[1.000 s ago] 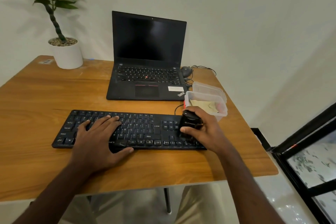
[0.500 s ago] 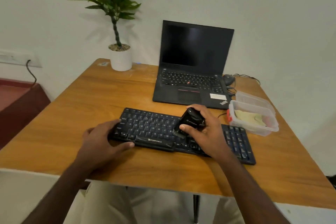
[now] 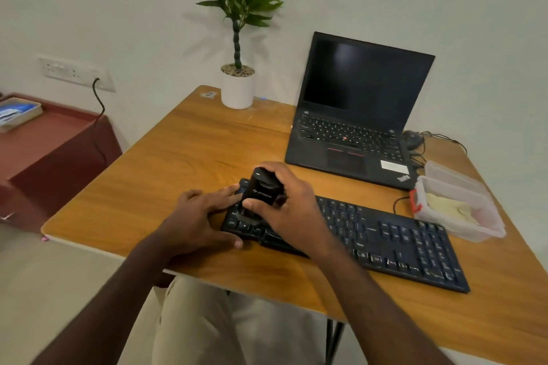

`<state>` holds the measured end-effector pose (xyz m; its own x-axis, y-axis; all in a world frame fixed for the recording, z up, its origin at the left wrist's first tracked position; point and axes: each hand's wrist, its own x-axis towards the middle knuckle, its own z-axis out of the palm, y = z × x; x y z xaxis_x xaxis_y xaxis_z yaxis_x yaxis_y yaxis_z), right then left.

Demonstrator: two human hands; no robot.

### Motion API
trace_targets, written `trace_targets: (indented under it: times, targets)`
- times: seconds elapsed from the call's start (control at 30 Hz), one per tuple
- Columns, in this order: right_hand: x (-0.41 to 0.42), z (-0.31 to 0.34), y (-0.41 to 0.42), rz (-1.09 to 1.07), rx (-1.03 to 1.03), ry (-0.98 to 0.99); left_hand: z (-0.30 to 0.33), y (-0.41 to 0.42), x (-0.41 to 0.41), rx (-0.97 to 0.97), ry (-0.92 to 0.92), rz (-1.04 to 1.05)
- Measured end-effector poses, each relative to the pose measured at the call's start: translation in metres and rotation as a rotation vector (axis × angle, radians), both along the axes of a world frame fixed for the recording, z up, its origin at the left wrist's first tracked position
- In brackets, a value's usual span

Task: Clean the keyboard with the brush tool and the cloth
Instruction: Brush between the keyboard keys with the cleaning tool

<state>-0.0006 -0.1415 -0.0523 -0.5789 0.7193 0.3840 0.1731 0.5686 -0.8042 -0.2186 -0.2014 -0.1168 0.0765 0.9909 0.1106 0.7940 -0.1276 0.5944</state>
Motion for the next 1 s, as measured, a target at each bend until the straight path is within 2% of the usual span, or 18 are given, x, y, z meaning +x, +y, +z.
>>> trace_targets:
  times: [0.07, 0.23, 0.43, 0.5, 0.6, 0.67, 0.77, 0.87, 1.0]
  targets:
    - [-0.017, 0.001, -0.002, 0.009, 0.037, -0.028, 0.004, -0.001, 0.001, -0.035, -0.042, 0.039]
    - [-0.032, -0.008, -0.001, 0.068, 0.171, -0.205, -0.001, -0.001, 0.001, 0.06, -0.069, 0.0]
    - [-0.002, 0.008, 0.021, 0.184, 0.107, -0.413, -0.008, 0.001, -0.001, 0.044, 0.032, 0.049]
    - [0.005, 0.016, 0.029, 0.152, 0.063, -0.379, -0.006, 0.0, -0.001, 0.034, 0.026, 0.029]
    - [-0.002, 0.017, 0.025, 0.049, 0.012, -0.211, -0.007, 0.0, -0.003, 0.012, 0.048, 0.025]
    - [-0.018, 0.012, 0.015, 0.042, 0.047, -0.177, -0.008, 0.001, -0.002, 0.016, 0.039, 0.036]
    - [-0.036, -0.001, 0.003, 0.104, 0.161, -0.224, -0.004, 0.0, -0.001, 0.036, -0.024, 0.036]
    - [-0.038, -0.004, -0.001, 0.187, 0.181, -0.257, -0.003, 0.001, -0.001, 0.049, -0.044, 0.033]
    - [-0.023, 0.01, 0.013, 0.256, 0.143, -0.415, 0.0, -0.001, 0.001, 0.02, -0.029, 0.036]
